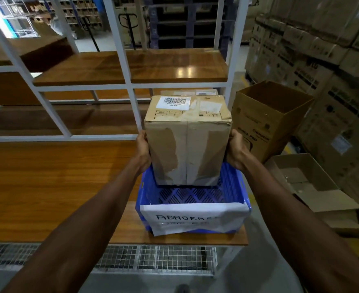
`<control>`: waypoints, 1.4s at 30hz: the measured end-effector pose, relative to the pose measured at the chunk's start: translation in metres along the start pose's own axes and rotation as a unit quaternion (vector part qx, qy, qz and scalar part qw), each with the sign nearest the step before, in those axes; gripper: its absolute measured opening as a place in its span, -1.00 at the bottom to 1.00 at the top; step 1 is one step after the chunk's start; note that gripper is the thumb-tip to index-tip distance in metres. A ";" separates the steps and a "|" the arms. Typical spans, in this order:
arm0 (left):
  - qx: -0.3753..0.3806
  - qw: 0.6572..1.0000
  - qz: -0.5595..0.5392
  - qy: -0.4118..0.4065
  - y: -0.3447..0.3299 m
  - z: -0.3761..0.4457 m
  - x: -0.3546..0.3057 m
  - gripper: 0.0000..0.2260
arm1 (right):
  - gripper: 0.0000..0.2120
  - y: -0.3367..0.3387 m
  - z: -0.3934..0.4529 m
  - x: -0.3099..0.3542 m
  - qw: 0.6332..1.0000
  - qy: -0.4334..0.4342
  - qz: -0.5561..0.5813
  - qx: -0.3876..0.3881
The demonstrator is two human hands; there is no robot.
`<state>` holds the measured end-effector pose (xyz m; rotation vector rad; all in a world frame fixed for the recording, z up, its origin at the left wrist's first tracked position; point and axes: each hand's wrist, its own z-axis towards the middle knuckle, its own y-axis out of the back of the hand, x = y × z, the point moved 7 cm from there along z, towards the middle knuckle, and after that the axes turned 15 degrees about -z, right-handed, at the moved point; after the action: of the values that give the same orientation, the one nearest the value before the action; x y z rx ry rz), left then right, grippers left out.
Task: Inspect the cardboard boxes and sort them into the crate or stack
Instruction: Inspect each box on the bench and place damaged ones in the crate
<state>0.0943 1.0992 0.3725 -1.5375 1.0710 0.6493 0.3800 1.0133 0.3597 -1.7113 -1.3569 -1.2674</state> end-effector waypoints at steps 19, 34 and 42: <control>0.025 0.998 0.052 0.020 0.003 0.007 0.031 -0.55 | -0.48 -0.006 0.011 -0.023 0.998 0.007 0.021 -0.055; 0.016 0.997 0.070 0.015 0.007 0.008 0.031 -0.56 | -0.53 -0.006 -0.003 -0.021 0.997 0.025 0.012 -0.066; 0.038 0.999 -0.010 0.010 -0.001 0.004 0.027 -0.46 | -0.47 -0.007 -0.009 -0.008 0.995 0.044 0.046 -0.070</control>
<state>0.1080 1.0957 0.3494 -1.4889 1.0824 0.5750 0.3702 1.0041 0.3544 -1.7678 -1.1485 -1.3966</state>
